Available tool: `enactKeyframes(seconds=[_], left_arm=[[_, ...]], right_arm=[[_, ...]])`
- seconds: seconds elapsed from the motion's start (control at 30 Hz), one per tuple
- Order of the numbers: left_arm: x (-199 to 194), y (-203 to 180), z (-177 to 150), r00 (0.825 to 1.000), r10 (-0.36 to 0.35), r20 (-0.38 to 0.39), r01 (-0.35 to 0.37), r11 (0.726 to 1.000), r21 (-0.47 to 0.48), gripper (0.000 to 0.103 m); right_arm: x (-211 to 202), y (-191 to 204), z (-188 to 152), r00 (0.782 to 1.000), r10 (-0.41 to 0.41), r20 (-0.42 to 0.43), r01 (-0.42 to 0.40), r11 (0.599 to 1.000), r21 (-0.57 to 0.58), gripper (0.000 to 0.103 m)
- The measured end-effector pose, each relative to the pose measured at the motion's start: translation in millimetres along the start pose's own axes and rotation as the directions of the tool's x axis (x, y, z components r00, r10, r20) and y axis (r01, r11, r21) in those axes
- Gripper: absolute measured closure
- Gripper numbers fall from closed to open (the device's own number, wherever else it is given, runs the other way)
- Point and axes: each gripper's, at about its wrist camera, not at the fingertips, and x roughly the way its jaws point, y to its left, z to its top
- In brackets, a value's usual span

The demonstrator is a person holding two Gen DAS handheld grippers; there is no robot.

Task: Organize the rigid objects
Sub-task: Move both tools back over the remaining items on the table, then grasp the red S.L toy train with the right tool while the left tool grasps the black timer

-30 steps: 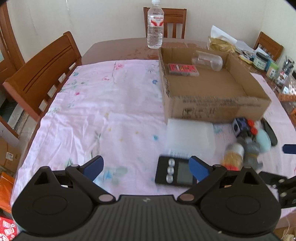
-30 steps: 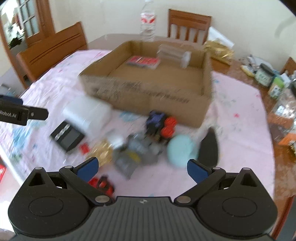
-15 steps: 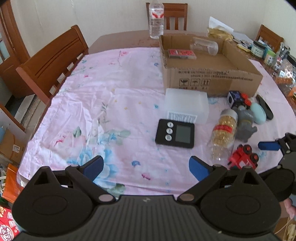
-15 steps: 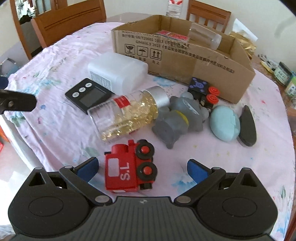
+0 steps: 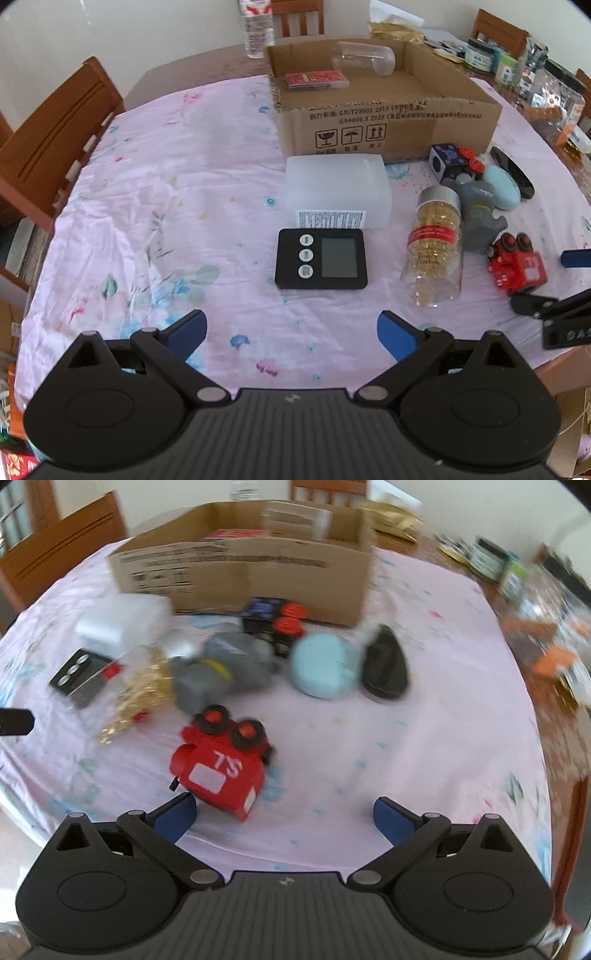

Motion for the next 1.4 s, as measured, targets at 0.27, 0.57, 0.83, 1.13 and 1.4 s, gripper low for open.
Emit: enactKeyframes(seconds=[0.27, 0.57, 0.83, 1.13, 1.4], left_arm=[[20.5, 11.0, 5.7, 0.998, -0.052, -0.025, 0.054, 0.997, 0.061, 0.005], [35.8, 13.5, 13.9, 0.990, -0.142, -0.014, 0.142, 0.985, 0.095, 0.005], [60.4, 10.5, 28.0, 0.984, -0.176, 0.011, 0.175, 0.981, 0.086, 0.005], [64.5, 22.8, 23.1, 0.988, -0.149, 0.047, 0.143, 0.985, 0.101, 0.003], [62.1, 18.8, 25.7, 0.980, -0.185, 0.065, 0.175, 0.975, 0.138, 0.018]], right_arm=[[-12.4, 7.3, -2.3, 1.000, 0.016, -0.015, -0.015, 0.999, 0.048, 0.000], [10.1, 33.9, 10.1, 0.999, -0.033, 0.014, 0.032, 0.998, 0.054, 0.000], [9.8, 33.2, 9.2, 0.999, -0.040, 0.022, 0.038, 0.997, 0.071, 0.000], [9.2, 33.5, 10.3, 0.999, -0.041, 0.020, 0.040, 0.997, 0.072, 0.000], [7.4, 34.3, 5.9, 0.998, -0.044, 0.045, 0.041, 0.997, 0.069, 0.000]])
